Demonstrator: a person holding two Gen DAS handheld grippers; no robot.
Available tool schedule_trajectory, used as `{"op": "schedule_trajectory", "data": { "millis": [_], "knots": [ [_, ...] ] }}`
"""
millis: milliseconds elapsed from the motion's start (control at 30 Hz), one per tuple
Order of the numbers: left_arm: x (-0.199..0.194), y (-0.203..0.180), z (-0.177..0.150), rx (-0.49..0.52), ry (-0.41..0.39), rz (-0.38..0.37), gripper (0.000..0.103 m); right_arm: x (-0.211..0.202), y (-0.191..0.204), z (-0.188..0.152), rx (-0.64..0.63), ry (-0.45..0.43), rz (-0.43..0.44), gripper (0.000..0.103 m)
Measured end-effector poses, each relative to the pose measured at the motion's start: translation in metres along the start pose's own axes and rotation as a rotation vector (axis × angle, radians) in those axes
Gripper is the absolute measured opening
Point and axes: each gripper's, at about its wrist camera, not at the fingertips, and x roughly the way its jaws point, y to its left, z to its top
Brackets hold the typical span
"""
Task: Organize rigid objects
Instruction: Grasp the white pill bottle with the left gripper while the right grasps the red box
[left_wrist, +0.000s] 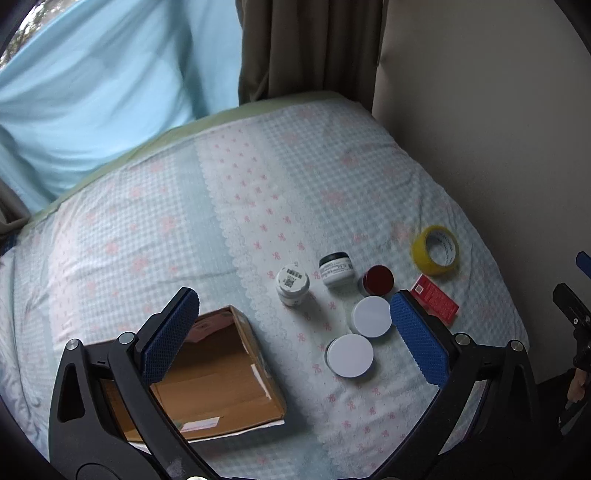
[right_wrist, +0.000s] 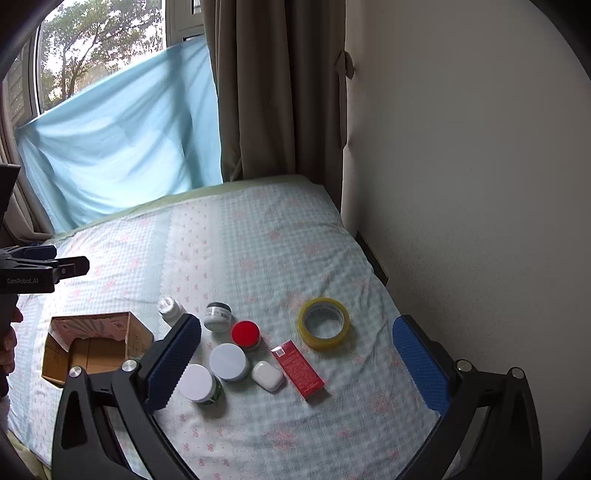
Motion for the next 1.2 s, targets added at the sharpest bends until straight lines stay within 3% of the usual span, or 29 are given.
{"op": "schedule_trajectory", "data": {
  "millis": [200,400,433,467,567,667,1067,1133,1200],
  "knots": [
    [0.107,-0.003,0.002,0.017,0.176,0.004,0.103,0.097,-0.016,-0.030,-0.070,0.180,-0.007,0.103],
    [0.180,0.005,-0.007,0.021,0.283,0.026,0.099,0.179,-0.012,-0.066,-0.204,0.350,0.006,0.098],
    [0.190,0.007,-0.008,0.021,0.298,0.028,0.099,0.191,-0.012,-0.070,-0.223,0.372,0.010,0.097],
    [0.198,0.009,-0.010,0.025,0.311,0.030,0.098,0.201,-0.011,-0.075,-0.239,0.397,0.016,0.089],
    [0.217,0.011,-0.015,0.032,0.338,0.036,0.093,0.228,-0.005,-0.087,-0.280,0.479,0.046,0.077],
    [0.227,0.012,-0.017,0.033,0.353,0.035,0.088,0.245,0.002,-0.095,-0.332,0.521,0.053,0.073],
    [0.252,0.014,-0.017,0.039,0.379,0.049,0.070,0.266,0.016,-0.101,-0.444,0.604,0.107,0.051],
    [0.256,0.015,-0.019,0.035,0.390,0.043,0.065,0.268,0.018,-0.102,-0.452,0.612,0.112,0.048],
    [0.260,0.014,-0.020,0.038,0.398,0.044,0.051,0.268,0.020,-0.102,-0.454,0.620,0.121,0.044]
  ]
}}
